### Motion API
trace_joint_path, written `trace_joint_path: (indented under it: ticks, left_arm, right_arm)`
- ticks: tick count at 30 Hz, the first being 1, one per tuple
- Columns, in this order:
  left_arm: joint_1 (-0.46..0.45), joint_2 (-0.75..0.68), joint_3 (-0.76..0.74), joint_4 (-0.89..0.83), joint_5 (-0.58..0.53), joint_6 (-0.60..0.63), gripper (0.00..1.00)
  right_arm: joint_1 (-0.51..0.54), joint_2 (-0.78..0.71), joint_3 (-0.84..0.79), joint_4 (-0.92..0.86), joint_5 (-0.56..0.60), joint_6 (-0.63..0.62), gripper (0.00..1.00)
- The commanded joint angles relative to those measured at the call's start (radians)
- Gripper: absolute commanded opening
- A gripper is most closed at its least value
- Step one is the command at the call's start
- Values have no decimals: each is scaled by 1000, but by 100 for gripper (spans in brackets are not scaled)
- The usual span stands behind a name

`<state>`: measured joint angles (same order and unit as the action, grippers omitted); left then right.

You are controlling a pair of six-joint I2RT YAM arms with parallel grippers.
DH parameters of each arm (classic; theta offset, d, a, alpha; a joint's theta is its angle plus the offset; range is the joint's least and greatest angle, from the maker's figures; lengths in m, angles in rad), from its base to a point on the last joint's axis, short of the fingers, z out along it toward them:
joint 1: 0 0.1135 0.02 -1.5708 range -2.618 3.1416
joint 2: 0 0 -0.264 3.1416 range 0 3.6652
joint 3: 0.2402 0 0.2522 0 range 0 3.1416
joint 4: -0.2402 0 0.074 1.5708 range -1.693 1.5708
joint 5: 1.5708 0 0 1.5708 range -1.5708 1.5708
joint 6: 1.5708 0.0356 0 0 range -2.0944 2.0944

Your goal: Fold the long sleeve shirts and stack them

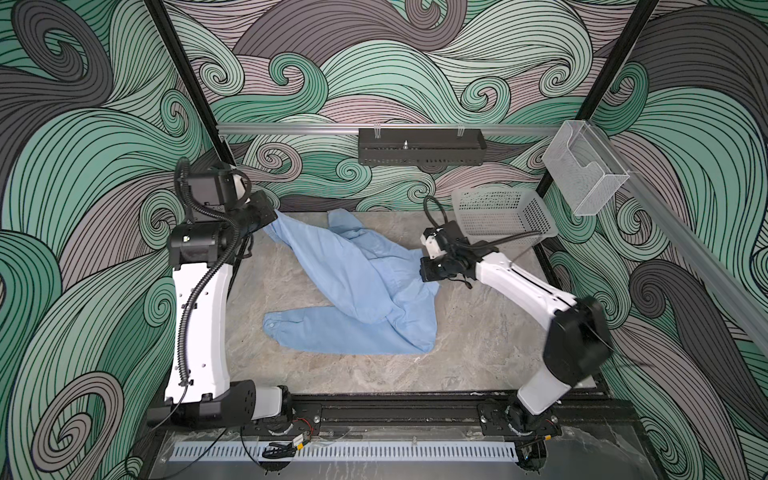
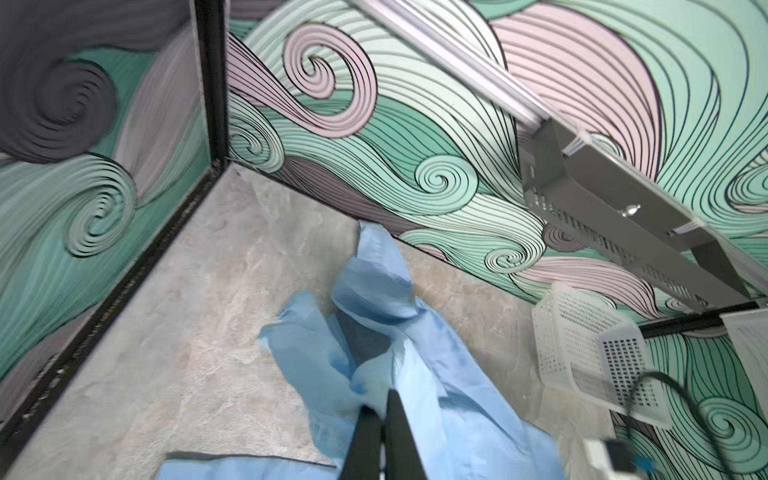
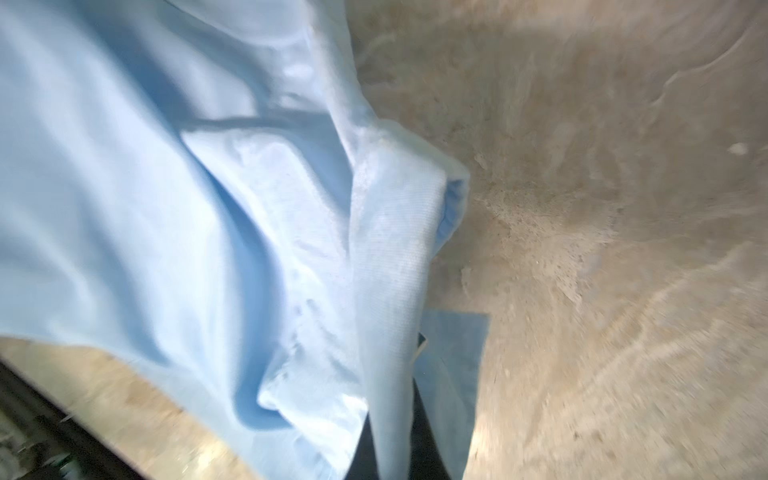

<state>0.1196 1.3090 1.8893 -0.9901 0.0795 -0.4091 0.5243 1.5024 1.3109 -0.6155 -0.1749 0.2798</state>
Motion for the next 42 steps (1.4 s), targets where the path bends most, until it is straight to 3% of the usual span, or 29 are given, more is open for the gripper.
trace_joint_path:
  ticks: [1,4,8,12,17,24,31,33,34,36,38,42]
  left_arm:
    - [26,-43,91,-77,-88,59,0]
    - [28,-30,187,-121,-121,89,0]
    - [28,37,270,-113,-100,89,0]
    - [10,173,230,-12,-12,50,0]
    - [-57,384,166,85,-16,51,0]
    - [-69,687,165,110,-46,20,0]
    - [-65,858,357,39,-96,54,0]
    - [-65,922,482,-39,-92,62,17]
    - [-64,944,538,-75,-84,65,24]
    - [-63,968,626,-153,-85,67,40]
    - [-57,937,641,-205,-105,58,47]
    - [-36,756,507,-253,-136,26,52]
  right_arm:
    - [16,-238,-89,-82,-28,52,0]
    - [10,-409,-156,-111,16,71,0]
    - [-47,-466,-196,-125,78,76,0]
    - [-149,-347,-214,-78,109,78,0]
    - [-220,-150,-218,15,176,93,0]
    - [-300,22,-281,110,237,116,0]
    - [-352,78,-309,121,265,101,0]
    - [-361,79,-309,119,269,94,2]
    - [-362,79,-307,119,262,90,5]
    - [-361,64,-299,103,230,83,32]
    - [-354,29,-289,68,220,77,52]
    - [-326,-107,-277,-37,235,68,67]
